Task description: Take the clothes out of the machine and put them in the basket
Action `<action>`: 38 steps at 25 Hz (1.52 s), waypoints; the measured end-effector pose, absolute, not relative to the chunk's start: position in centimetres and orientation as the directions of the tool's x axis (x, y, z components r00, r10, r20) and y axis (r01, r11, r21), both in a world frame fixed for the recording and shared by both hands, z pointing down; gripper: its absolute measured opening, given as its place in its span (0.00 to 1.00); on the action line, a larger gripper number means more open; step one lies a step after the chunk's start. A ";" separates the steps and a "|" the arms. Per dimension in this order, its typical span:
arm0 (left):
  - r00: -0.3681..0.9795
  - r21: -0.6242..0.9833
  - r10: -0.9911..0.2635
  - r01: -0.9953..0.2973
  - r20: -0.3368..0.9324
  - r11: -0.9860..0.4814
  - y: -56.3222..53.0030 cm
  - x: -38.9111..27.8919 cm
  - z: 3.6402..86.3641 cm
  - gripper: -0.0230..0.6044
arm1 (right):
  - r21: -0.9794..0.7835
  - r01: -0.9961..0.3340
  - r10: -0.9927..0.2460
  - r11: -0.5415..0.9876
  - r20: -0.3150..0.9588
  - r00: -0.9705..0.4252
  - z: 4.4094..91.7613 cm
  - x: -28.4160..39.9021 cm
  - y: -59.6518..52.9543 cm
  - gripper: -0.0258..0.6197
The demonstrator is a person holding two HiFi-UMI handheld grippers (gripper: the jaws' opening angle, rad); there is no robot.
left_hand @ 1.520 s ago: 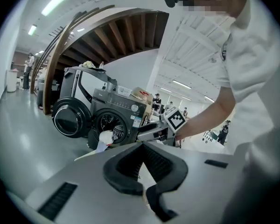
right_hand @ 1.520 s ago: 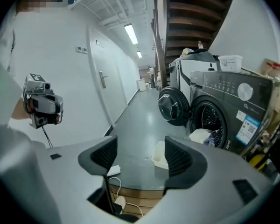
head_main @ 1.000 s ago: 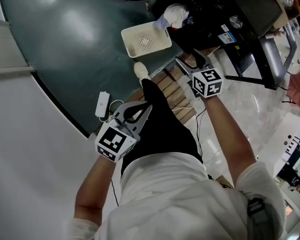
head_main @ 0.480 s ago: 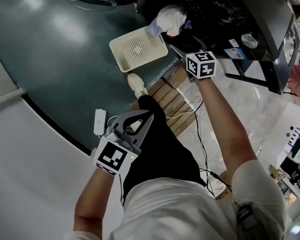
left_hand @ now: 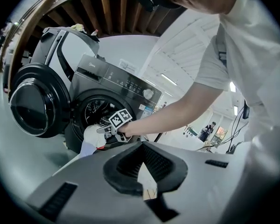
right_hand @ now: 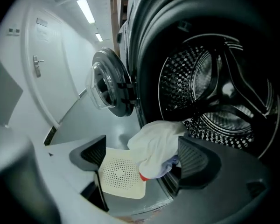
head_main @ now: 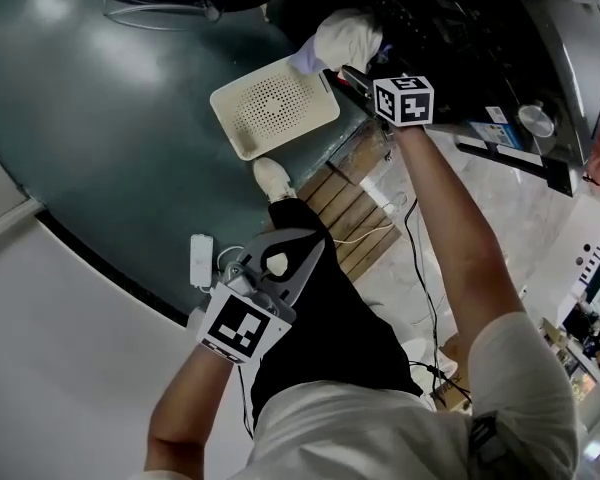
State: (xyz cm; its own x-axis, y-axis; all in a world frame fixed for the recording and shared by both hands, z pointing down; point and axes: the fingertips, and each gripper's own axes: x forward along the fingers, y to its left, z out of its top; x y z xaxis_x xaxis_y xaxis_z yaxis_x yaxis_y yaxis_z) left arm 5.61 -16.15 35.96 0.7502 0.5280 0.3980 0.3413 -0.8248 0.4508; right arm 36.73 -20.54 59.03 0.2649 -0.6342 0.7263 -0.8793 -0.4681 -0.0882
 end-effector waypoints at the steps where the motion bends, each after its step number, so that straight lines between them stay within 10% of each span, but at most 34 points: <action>1: 0.750 0.452 0.528 0.341 0.398 -0.825 -16.6 5.9 36.4 0.03 | -0.088 -0.874 -0.627 -0.478 0.731 0.269 59.7 37.5 -20.9 0.76; 38: 0.742 0.474 0.516 0.301 0.429 -0.828 -24.1 10.6 45.5 0.03 | -0.190 -0.755 -0.528 -0.627 0.817 0.233 74.7 48.5 -24.6 0.90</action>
